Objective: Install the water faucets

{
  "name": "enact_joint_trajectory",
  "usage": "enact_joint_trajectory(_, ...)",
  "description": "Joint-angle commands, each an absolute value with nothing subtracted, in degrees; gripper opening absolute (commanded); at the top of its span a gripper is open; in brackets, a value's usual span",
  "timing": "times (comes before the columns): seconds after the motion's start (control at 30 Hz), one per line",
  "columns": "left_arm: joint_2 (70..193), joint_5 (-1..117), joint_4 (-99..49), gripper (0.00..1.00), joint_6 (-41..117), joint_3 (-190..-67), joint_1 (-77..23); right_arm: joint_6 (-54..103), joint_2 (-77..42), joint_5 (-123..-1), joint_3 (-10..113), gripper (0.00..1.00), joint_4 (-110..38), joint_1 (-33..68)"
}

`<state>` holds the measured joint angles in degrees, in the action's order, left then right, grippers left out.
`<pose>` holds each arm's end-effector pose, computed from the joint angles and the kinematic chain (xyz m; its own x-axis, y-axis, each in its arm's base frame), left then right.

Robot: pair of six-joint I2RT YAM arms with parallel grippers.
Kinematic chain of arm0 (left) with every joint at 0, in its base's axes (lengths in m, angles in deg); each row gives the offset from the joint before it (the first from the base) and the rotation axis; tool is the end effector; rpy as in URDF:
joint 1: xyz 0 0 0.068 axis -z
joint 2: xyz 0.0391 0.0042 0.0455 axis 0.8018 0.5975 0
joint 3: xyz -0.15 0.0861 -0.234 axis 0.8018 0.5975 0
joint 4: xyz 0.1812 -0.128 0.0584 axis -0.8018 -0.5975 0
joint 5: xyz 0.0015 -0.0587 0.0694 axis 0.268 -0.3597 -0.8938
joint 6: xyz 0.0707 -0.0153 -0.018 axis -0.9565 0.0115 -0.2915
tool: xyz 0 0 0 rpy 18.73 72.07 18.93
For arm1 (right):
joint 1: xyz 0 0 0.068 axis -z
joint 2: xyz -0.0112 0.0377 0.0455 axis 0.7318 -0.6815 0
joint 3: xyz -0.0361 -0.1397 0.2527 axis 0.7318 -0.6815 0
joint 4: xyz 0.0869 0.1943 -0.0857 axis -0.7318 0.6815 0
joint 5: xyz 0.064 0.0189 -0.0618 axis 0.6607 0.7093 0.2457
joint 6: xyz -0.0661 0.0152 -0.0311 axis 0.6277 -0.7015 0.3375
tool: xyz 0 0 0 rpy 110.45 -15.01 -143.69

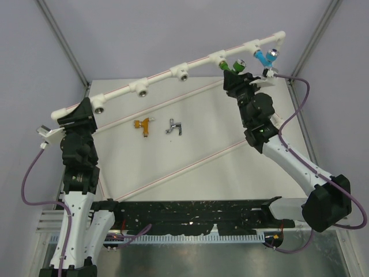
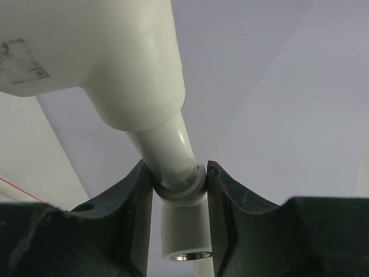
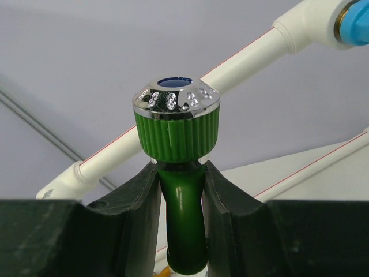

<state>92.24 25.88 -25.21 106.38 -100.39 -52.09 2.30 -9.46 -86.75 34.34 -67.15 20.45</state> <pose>0.1229 0.0224 0.3908 0.3991 -0.9099 -0.1130 0.0959 0.1639 -0.9818 0.2620 0.1105 0.4280 0.1349 0.5825 -0.8016 -0.2738 0.7994 0.5348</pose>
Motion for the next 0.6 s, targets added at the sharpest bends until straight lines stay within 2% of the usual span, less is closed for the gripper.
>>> enact_joint_trajectory(0.0, 91.72, 29.7, -27.43, 0.0, 106.61, -100.68, -50.58, -9.14, -12.23, -90.19, 35.45, 0.05, -69.16, 17.68)
enact_joint_trajectory(0.57, 91.64, 30.05, -27.43, 0.0, 107.4, -100.41, -50.14, -23.92, -13.46, -92.04, 38.53, 0.07, -71.45, 15.4)
